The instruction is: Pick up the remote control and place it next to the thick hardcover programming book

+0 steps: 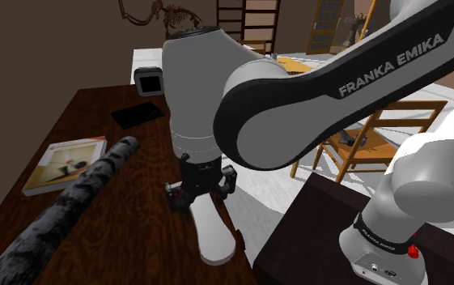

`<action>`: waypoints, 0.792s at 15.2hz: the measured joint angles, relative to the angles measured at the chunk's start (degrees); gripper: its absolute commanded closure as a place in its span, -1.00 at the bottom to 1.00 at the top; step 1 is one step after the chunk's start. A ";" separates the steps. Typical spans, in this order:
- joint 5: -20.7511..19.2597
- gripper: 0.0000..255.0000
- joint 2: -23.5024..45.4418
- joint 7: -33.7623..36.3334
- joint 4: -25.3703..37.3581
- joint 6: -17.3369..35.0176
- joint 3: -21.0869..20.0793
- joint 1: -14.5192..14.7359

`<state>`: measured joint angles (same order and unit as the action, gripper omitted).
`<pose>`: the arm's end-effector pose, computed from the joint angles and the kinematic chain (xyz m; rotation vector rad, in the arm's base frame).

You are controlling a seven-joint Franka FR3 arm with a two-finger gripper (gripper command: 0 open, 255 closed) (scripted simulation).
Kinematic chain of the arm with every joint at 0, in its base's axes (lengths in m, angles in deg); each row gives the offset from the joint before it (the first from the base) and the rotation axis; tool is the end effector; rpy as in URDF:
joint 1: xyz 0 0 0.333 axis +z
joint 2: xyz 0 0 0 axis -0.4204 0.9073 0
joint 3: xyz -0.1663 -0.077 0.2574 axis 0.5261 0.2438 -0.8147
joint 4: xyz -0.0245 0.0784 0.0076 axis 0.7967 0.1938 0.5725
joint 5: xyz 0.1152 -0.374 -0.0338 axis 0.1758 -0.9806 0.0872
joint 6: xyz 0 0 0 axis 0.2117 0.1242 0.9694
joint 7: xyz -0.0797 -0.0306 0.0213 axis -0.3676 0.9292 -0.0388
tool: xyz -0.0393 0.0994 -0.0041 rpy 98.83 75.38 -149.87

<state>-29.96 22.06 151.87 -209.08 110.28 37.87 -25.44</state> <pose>0.3482 0.3397 0.4179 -3.0379 0.7233 0.0057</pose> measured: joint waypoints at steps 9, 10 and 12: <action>-6.34 1.00 7.69 -2.78 8.21 -2.37 2.50 -4.47; -7.93 1.00 9.88 -2.90 9.74 -2.15 2.79 -5.17; -10.38 1.00 13.19 -3.20 12.87 -2.77 3.43 -6.08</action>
<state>-40.34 35.25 148.67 -196.21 107.50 41.30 -31.53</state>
